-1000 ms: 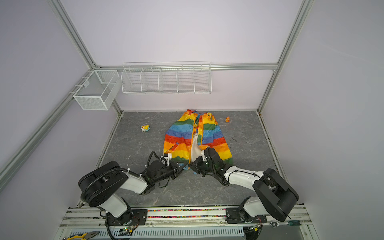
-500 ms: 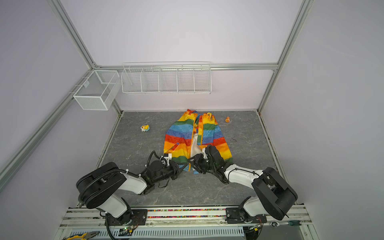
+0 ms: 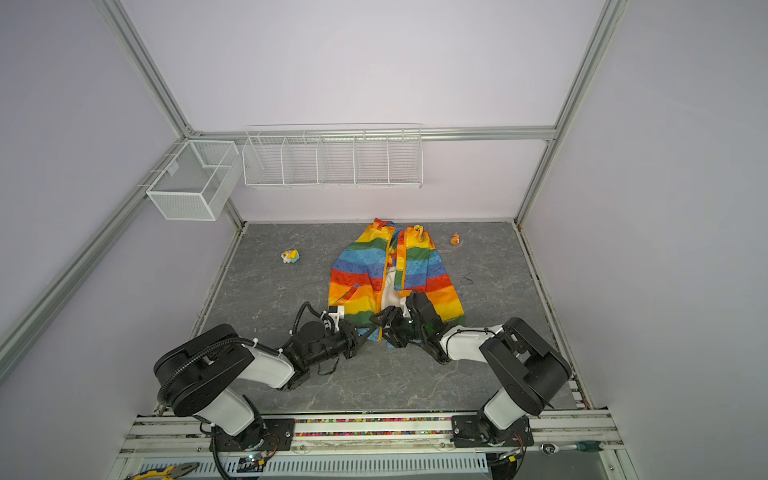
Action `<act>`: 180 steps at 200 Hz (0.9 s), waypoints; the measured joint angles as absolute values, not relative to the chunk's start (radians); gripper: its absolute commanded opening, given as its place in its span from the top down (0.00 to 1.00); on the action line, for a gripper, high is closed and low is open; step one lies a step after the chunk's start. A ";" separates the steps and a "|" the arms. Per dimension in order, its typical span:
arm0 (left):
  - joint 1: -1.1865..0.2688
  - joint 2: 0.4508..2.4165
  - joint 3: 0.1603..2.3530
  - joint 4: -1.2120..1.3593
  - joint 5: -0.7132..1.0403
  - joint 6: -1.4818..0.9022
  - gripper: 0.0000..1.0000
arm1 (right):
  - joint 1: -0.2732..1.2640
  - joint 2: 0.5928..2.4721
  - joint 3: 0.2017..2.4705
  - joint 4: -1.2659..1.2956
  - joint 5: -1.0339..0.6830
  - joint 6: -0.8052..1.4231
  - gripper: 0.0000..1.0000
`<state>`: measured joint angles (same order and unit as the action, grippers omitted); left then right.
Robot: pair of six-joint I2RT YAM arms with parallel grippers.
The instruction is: Zip up the jacket
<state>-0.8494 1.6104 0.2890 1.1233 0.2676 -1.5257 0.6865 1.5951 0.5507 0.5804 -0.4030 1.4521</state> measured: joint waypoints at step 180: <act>-0.851 1.452 0.341 0.882 0.345 -1.406 0.57 | 0.668 1.704 0.604 0.763 -0.477 1.425 0.94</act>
<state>-0.8513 1.4517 0.3408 0.8818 0.3454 -1.4059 0.6682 1.7042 0.6037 0.7628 -0.4774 1.4254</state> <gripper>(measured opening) 0.463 0.067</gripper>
